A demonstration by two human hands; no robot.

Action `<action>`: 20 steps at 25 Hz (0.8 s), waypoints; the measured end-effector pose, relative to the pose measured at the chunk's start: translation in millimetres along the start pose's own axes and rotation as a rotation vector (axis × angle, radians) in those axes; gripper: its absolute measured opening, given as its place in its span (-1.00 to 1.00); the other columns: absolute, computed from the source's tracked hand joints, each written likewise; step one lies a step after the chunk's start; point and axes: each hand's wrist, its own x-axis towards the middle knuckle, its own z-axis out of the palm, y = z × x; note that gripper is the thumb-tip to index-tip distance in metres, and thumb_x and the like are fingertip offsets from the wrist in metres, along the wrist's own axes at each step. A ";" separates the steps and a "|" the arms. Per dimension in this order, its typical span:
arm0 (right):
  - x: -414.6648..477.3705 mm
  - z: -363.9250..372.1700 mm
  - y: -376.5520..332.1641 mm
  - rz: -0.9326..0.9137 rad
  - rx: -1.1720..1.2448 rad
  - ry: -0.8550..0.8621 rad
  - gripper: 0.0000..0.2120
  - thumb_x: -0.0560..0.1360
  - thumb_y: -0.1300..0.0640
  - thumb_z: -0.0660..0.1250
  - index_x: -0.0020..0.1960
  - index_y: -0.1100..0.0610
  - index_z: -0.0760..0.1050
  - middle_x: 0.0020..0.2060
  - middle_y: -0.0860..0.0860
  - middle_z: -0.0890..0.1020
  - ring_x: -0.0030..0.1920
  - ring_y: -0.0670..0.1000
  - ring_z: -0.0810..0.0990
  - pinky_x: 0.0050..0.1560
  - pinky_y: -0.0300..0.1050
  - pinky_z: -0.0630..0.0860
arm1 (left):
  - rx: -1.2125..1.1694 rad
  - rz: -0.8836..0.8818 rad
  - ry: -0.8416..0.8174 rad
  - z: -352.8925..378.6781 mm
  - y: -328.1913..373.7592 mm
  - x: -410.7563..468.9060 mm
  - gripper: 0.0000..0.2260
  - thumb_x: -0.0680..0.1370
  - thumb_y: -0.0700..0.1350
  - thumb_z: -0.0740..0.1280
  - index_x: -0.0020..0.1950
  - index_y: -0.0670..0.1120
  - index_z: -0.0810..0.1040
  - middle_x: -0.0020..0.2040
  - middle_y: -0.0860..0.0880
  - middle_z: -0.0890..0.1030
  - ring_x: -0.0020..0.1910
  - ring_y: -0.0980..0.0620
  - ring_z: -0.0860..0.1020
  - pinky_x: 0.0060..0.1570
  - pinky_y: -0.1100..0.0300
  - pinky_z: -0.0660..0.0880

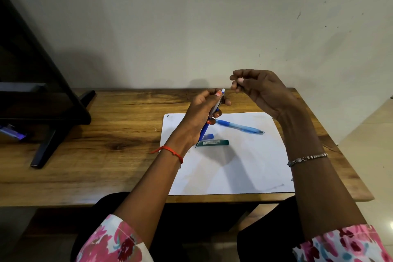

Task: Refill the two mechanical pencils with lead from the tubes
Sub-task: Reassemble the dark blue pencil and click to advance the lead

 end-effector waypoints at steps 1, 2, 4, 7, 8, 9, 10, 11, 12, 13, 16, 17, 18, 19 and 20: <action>-0.6 0.0 -0.4 0.011 -0.017 0.008 -0.79 0.54 0.44 0.13 -0.04 0.26 0.51 -0.28 0.06 0.67 -0.26 -0.09 0.65 -0.17 -0.34 0.55 | -0.001 -0.002 -0.002 -0.3 -0.2 0.2 -0.88 0.59 -0.10 0.18 -0.07 -0.02 0.50 -0.37 0.09 0.63 -0.49 0.16 0.33 -0.51 0.36 0.22; -1.1 0.3 -0.4 0.021 -0.036 0.010 -0.80 0.54 0.43 0.14 -0.05 0.28 0.52 -0.32 0.02 0.68 -0.25 -0.09 0.67 -0.14 -0.35 0.56 | -0.005 -0.004 -0.004 -0.5 -0.4 0.6 -0.88 0.59 -0.10 0.18 -0.07 -0.03 0.50 -0.37 0.08 0.63 -0.49 0.16 0.33 -0.51 0.36 0.22; -1.7 1.3 -0.9 0.038 -0.032 0.009 -0.81 0.55 0.41 0.14 -0.07 0.28 0.52 -0.35 0.00 0.69 -0.24 -0.10 0.68 -0.13 -0.36 0.56 | -0.013 -0.010 -0.003 -0.9 0.0 0.9 -0.87 0.59 -0.10 0.18 -0.07 -0.03 0.49 -0.37 0.08 0.63 -0.48 0.15 0.33 -0.51 0.36 0.22; -2.4 4.0 -1.2 0.052 -0.006 0.006 -0.82 0.54 0.39 0.15 -0.09 0.28 0.52 -0.36 0.01 0.69 -0.25 -0.10 0.67 -0.13 -0.36 0.56 | -0.012 -0.017 0.004 -0.3 1.4 0.1 -0.87 0.59 -0.10 0.17 -0.09 -0.03 0.49 -0.40 0.09 0.63 -0.49 0.16 0.33 -0.50 0.35 0.20; -2.5 5.0 -0.8 0.054 -0.011 0.004 -0.82 0.54 0.39 0.16 -0.10 0.28 0.53 -0.36 0.00 0.69 -0.26 -0.11 0.67 -0.12 -0.36 0.57 | -0.010 -0.018 0.006 0.0 1.6 -0.2 -0.86 0.59 -0.10 0.17 -0.09 -0.03 0.49 -0.42 0.09 0.63 -0.50 0.16 0.33 -0.50 0.35 0.19; -2.4 5.9 -0.2 0.058 -0.015 0.006 -0.82 0.54 0.39 0.17 -0.10 0.28 0.54 -0.36 0.00 0.69 -0.26 -0.11 0.67 -0.11 -0.36 0.57 | -0.010 -0.019 0.007 0.2 1.7 -0.5 -0.86 0.59 -0.11 0.17 -0.09 -0.03 0.50 -0.43 0.10 0.62 -0.51 0.17 0.32 -0.50 0.35 0.19; -2.0 6.5 0.5 0.064 -0.012 0.012 -0.83 0.54 0.39 0.18 -0.11 0.28 0.54 -0.36 0.01 0.69 -0.26 -0.11 0.67 -0.11 -0.36 0.57 | -0.013 -0.018 0.006 0.2 1.4 -0.5 -0.86 0.59 -0.11 0.17 -0.09 -0.03 0.50 -0.42 0.09 0.62 -0.50 0.16 0.32 -0.50 0.35 0.19; -1.6 7.0 1.0 0.071 -0.002 0.021 -0.83 0.54 0.39 0.18 -0.11 0.29 0.54 -0.36 0.01 0.69 -0.27 -0.10 0.67 -0.11 -0.36 0.57 | -0.016 -0.016 0.004 0.0 1.0 -0.4 -0.86 0.59 -0.11 0.17 -0.08 -0.03 0.50 -0.41 0.08 0.63 -0.49 0.15 0.32 -0.50 0.34 0.18; -1.1 7.0 1.5 0.079 0.013 0.033 -0.83 0.53 0.38 0.19 -0.12 0.29 0.54 -0.36 0.02 0.69 -0.26 -0.09 0.68 -0.11 -0.35 0.58 | -0.019 -0.015 0.004 -0.3 0.7 -0.2 -0.86 0.59 -0.11 0.17 -0.08 -0.04 0.50 -0.40 0.08 0.63 -0.49 0.14 0.32 -0.50 0.34 0.18; -0.7 6.6 1.8 0.087 0.034 0.048 -0.83 0.53 0.38 0.19 -0.13 0.30 0.54 -0.36 0.02 0.69 -0.26 -0.08 0.68 -0.11 -0.34 0.58 | -0.018 -0.016 0.004 -0.5 0.5 0.1 -0.87 0.59 -0.11 0.17 -0.08 -0.04 0.50 -0.40 0.08 0.63 -0.49 0.14 0.32 -0.50 0.34 0.18; -1.1 5.2 2.2 0.095 0.055 0.066 -0.84 0.53 0.36 0.20 -0.13 0.29 0.55 -0.34 0.03 0.66 -0.29 -0.08 0.66 -0.20 -0.34 0.57 | -0.016 -0.018 0.003 -0.2 0.2 0.7 -0.87 0.59 -0.11 0.17 -0.08 -0.04 0.50 -0.41 0.08 0.63 -0.50 0.15 0.32 -0.52 0.35 0.18; -1.5 5.3 2.1 0.093 0.026 0.062 -0.86 0.53 0.35 0.21 -0.12 0.28 0.55 -0.32 0.05 0.63 -0.32 -0.09 0.64 -0.25 -0.34 0.55 | -0.017 -0.018 0.002 -0.3 0.1 0.8 -0.87 0.59 -0.11 0.18 -0.09 -0.04 0.50 -0.41 0.09 0.63 -0.50 0.16 0.32 -0.52 0.36 0.18; -2.0 5.2 2.3 0.090 -0.008 0.061 -0.87 0.52 0.35 0.23 -0.11 0.27 0.55 -0.31 0.06 0.60 -0.34 -0.10 0.60 -0.29 -0.33 0.53 | -0.014 -0.018 0.002 -0.5 0.0 0.9 -0.87 0.59 -0.11 0.18 -0.09 -0.04 0.50 -0.40 0.09 0.63 -0.50 0.16 0.32 -0.52 0.36 0.19; -2.1 4.8 2.7 0.083 -0.039 0.063 -0.89 0.50 0.35 0.26 -0.11 0.26 0.56 -0.33 0.06 0.59 -0.35 -0.10 0.57 -0.32 -0.32 0.51 | -0.010 -0.017 0.000 -0.7 -0.3 1.1 -0.87 0.59 -0.11 0.18 -0.08 -0.04 0.50 -0.40 0.09 0.63 -0.50 0.15 0.33 -0.53 0.36 0.20; -1.9 4.5 3.0 0.070 -0.061 0.067 -0.90 0.48 0.35 0.29 -0.12 0.25 0.58 -0.36 0.04 0.60 -0.36 -0.09 0.55 -0.34 -0.31 0.50 | -0.003 -0.016 -0.002 -0.9 -0.8 1.3 -0.87 0.59 -0.11 0.18 -0.08 -0.04 0.50 -0.40 0.09 0.63 -0.50 0.15 0.33 -0.52 0.36 0.21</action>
